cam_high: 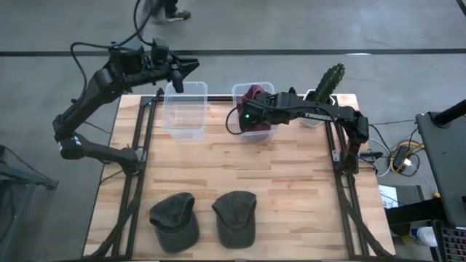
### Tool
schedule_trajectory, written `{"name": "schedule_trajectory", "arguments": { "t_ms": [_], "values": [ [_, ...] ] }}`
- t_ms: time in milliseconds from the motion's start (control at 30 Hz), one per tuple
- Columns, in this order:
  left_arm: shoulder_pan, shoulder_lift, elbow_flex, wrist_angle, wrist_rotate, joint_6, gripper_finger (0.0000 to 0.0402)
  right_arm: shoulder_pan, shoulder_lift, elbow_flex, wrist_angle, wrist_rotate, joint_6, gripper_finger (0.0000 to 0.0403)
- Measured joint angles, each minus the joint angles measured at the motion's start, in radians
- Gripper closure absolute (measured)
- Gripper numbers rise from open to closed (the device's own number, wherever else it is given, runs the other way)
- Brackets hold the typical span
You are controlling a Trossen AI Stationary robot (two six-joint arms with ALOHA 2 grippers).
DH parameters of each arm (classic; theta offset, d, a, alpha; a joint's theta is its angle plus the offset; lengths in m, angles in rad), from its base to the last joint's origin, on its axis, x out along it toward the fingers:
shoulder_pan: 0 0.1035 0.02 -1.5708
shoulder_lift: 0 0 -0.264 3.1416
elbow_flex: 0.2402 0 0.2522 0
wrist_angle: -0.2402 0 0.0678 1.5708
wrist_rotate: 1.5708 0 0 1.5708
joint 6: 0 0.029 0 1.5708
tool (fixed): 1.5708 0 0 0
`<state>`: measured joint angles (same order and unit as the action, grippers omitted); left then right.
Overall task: Pick & Place hat
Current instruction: Put the right black cap into the left transparent bin
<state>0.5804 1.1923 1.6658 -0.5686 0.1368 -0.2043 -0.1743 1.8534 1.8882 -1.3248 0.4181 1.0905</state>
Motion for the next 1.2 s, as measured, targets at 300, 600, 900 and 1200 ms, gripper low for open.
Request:
{"name": "schedule_trajectory", "arguments": {
  "t_ms": [300, 600, 900, 1200],
  "values": [
    [0.0, -0.002, -0.031, -0.007, 0.0, -0.006, 0.0335, 0.108, 0.0, 0.084, -0.001, -0.028, -0.021, 0.0139],
    [-0.001, 0.0, -0.036, -0.03, 0.011, -0.034, 0.0335, 0.236, 0.0, 0.083, 0.0, -0.111, 0.021, 0.0155],
    [-0.001, 0.0, -0.051, -0.063, 0.011, -0.052, 0.0335, 0.368, 0.0, 0.077, 0.001, -0.189, 0.094, 0.0159],
    [-0.001, 0.002, -0.053, -0.07, 0.009, -0.117, 0.0335, 0.506, -0.001, 0.012, 0.001, -0.339, 0.234, 0.0159]
  ]
}}
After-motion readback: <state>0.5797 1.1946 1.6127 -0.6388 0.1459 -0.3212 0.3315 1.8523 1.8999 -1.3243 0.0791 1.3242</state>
